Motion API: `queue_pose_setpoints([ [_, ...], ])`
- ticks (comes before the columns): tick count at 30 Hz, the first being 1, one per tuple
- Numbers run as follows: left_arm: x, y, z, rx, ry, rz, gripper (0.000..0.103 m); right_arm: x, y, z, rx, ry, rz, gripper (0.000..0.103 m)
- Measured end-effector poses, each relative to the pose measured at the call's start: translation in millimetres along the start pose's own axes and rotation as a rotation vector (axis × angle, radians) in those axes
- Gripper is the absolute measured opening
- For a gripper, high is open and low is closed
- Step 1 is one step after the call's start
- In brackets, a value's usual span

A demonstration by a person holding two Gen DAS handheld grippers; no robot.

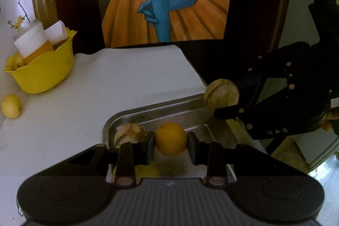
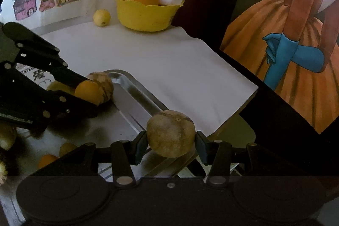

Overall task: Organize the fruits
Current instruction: 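Carry the orange and round brown fruit over to the metal tray, then lower both fruits onto the tray and open both tools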

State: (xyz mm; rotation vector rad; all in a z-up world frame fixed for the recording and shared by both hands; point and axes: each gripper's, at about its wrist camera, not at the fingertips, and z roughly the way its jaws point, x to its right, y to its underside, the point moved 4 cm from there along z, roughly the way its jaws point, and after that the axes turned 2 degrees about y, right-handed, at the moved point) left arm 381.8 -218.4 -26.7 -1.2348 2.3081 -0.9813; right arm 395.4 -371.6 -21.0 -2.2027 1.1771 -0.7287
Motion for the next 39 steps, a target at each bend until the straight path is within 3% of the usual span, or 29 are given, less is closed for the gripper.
queue_pose_setpoints([
  [17,9,2,17,-0.094,-0.035,0.059,0.035,-11,4,13,-0.033,0.012,-0.113,0.051],
  [39,18,4,21,-0.112,-0.060,0.154,0.036,-16,5,18,-0.053,0.023,-0.153,0.051],
])
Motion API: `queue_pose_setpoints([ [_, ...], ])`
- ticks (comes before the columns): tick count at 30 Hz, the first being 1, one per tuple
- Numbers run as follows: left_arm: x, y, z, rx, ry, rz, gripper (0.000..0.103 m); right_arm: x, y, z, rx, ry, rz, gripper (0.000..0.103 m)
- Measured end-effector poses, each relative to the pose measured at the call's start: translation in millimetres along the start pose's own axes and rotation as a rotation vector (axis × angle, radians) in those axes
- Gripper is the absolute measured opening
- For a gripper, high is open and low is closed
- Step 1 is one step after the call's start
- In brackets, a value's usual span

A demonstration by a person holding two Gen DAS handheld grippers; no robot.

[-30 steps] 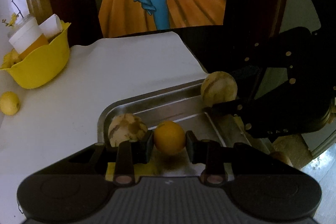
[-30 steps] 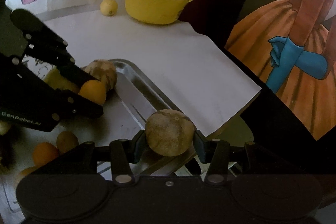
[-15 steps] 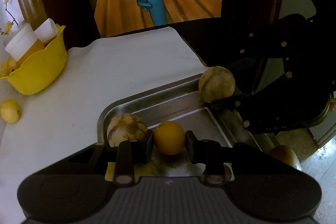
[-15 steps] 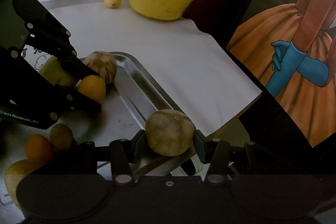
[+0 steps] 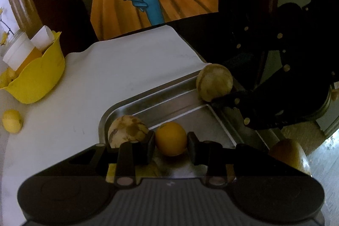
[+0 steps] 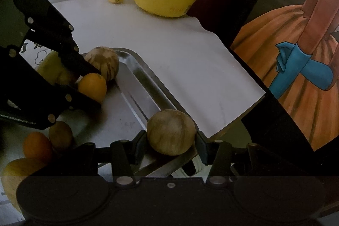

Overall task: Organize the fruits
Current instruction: 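Lower both fruits onto the tray and open both tools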

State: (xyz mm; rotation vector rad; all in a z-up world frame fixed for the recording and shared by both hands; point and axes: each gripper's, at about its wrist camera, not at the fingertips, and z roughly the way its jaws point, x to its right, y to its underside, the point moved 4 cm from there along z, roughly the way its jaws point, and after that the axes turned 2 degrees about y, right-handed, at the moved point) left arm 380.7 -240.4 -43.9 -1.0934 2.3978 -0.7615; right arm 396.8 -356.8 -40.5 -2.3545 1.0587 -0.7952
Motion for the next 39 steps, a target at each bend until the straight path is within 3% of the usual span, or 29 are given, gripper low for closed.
queue_pose_setpoints([
  [13,4,-3,4,-0.039,-0.007,0.044,0.036,0,-1,-1,-0.009,0.003,-0.009,0.052],
  [30,-1,-4,-2,-0.036,-0.013,-0.017,0.038,1,5,-13,0.001,0.014,0.008,0.060],
  [32,-1,-5,-5,-0.030,-0.018,-0.016,0.042,2,5,-15,0.006,0.016,0.010,0.064],
  [35,0,-7,-15,-0.007,-0.035,-0.013,0.060,3,5,-20,0.013,0.019,0.011,0.066],
  [39,0,-10,-26,0.015,-0.060,0.000,0.063,5,4,-27,0.029,0.027,0.023,0.069],
])
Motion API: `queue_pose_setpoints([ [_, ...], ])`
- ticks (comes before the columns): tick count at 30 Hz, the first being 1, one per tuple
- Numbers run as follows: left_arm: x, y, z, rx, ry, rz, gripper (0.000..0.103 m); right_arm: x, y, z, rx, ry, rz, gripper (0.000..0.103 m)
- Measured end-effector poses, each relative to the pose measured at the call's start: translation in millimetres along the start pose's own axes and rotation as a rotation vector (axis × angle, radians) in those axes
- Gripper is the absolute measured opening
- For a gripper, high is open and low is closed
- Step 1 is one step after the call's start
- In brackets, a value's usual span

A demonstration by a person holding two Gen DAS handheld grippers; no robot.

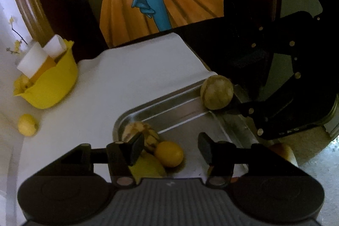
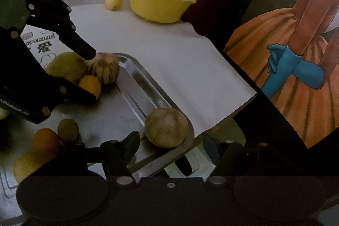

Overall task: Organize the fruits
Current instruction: 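Lower both fruits onto the tray and open both tools, then withdraw both open tools up and away from the metal tray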

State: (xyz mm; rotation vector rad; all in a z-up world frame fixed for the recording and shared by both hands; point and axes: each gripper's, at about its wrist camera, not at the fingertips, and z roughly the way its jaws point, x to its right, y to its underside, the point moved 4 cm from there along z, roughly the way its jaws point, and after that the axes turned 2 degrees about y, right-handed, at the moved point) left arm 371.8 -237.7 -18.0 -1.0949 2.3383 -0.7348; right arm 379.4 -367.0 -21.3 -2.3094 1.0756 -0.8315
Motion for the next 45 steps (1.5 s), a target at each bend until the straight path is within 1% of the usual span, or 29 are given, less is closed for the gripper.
queue_pose_setpoints([
  [1,-1,0,-3,0.001,-0.008,-0.001,0.064,0,-1,-2,0.004,0.002,0.004,0.071],
  [3,-2,0,-7,0.003,-0.024,-0.006,0.073,0,-1,-6,0.012,0.006,0.011,0.074],
  [7,-6,1,-17,0.009,-0.058,-0.017,0.084,-2,-3,-15,0.030,0.012,0.012,0.083],
  [9,-9,3,-22,0.016,-0.071,-0.027,0.096,-4,-5,-20,0.040,0.012,0.016,0.086],
  [11,-11,5,-28,0.025,-0.090,-0.034,0.102,-5,-6,-25,0.050,0.013,0.017,0.093],
  [15,-15,9,-37,0.023,-0.109,-0.021,0.102,-9,-9,-32,0.067,0.028,0.010,0.097],
  [19,-22,14,-49,0.028,-0.120,-0.047,0.103,-10,-12,-39,0.078,0.038,0.013,0.102],
  [32,-40,29,-76,0.040,-0.171,-0.145,0.103,-26,-19,-60,0.097,0.049,0.023,0.102],
  [37,-40,40,-85,0.035,-0.190,-0.146,0.103,-38,-19,-73,0.114,0.051,0.001,0.102],
  [42,-40,51,-100,0.050,-0.225,-0.173,0.103,-45,-18,-87,0.125,0.073,0.002,0.102],
  [45,-40,60,-109,0.063,-0.245,-0.186,0.103,-48,-17,-96,0.144,0.070,0.015,0.102],
])
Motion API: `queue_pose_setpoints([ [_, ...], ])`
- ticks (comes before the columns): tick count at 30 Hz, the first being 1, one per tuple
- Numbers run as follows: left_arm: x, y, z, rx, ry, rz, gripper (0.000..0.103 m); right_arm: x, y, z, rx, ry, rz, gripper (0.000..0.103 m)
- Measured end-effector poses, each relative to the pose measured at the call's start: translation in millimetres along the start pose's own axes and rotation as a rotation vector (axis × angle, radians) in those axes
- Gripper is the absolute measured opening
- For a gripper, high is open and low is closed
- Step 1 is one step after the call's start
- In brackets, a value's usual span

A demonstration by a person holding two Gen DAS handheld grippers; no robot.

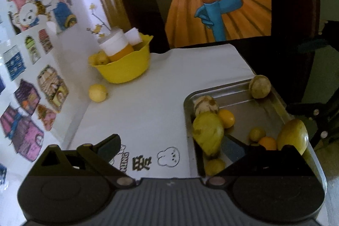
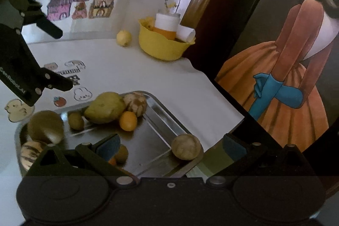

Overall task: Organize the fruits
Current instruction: 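Withdraw both open tools up and away from the metal tray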

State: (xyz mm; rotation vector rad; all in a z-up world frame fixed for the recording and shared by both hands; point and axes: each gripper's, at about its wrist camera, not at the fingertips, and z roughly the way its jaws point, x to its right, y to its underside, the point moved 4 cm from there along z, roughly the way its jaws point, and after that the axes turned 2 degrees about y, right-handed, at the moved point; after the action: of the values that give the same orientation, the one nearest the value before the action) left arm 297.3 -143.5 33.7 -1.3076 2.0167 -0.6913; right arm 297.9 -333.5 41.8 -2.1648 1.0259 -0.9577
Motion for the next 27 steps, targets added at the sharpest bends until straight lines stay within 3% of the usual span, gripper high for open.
queue_pose_setpoints([
  [27,-18,60,-53,0.120,-0.020,-0.204,0.103,-46,11,-61,0.093,0.024,0.076,0.102],
])
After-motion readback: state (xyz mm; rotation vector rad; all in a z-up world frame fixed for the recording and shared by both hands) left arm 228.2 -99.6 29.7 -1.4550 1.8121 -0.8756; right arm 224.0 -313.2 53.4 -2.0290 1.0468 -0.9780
